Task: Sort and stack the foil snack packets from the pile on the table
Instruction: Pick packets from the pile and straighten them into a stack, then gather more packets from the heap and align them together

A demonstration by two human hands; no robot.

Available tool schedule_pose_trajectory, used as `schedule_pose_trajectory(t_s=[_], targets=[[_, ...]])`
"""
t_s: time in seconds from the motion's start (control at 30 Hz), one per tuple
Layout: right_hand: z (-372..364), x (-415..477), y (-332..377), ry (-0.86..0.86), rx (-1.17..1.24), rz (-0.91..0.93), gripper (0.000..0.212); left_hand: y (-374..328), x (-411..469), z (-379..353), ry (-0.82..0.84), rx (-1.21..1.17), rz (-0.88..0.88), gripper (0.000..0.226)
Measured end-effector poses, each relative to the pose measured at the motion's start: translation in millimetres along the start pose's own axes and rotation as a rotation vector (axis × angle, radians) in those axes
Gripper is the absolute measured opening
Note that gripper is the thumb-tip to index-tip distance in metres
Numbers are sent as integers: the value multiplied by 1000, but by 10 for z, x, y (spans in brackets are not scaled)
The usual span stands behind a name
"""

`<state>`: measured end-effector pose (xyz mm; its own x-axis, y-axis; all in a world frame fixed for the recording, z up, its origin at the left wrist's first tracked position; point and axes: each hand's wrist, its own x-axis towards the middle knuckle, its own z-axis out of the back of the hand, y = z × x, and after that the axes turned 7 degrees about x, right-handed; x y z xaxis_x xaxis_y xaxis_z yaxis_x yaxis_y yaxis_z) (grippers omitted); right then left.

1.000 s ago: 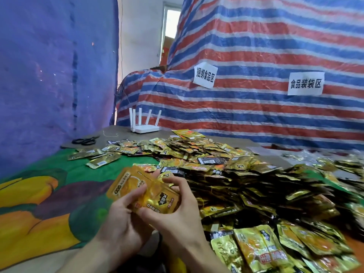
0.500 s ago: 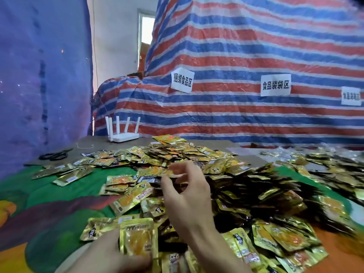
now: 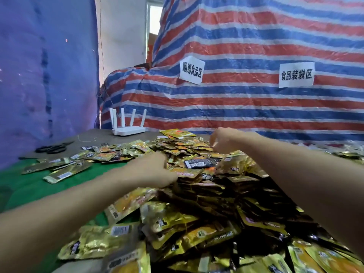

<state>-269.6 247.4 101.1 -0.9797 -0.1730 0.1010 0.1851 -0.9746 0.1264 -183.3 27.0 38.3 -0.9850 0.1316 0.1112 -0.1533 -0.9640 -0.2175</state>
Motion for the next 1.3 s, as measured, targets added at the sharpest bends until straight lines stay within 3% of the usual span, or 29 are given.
schedule_pose_trajectory(t_s=[0.07,0.17,0.23,0.33,0.53,0.67,0.87,1.03,1.13,1.3], targets=[[-23,213,-73,127,-94,-19,33,-184,518,45,-45,-25,-72,19],[-54,477,-160,190,-136,-35,44,-327,1115,-66,-86,-93,-33,25],[-97,640,-217,227,-196,-59,47,-451,1378,-153,-71,-189,5,44],[-178,843,-277,300,-281,-80,52,-498,1635,-393,85,-189,56,98],[-546,1134,-319,494,-259,-38,48,-503,1884,-652,147,-412,141,120],[-566,1186,-434,492,-120,-122,5,-461,1831,-532,154,-427,163,107],[-471,1090,-487,474,-51,-125,34,-311,1720,-465,120,-585,257,110],[-407,965,-432,444,-153,-57,53,-184,1582,-298,-21,-697,173,50],[-396,912,-397,372,-169,-15,44,-22,1458,-211,-88,-751,170,36],[-428,864,-399,133,-104,31,15,215,1258,-167,-220,-949,204,38]])
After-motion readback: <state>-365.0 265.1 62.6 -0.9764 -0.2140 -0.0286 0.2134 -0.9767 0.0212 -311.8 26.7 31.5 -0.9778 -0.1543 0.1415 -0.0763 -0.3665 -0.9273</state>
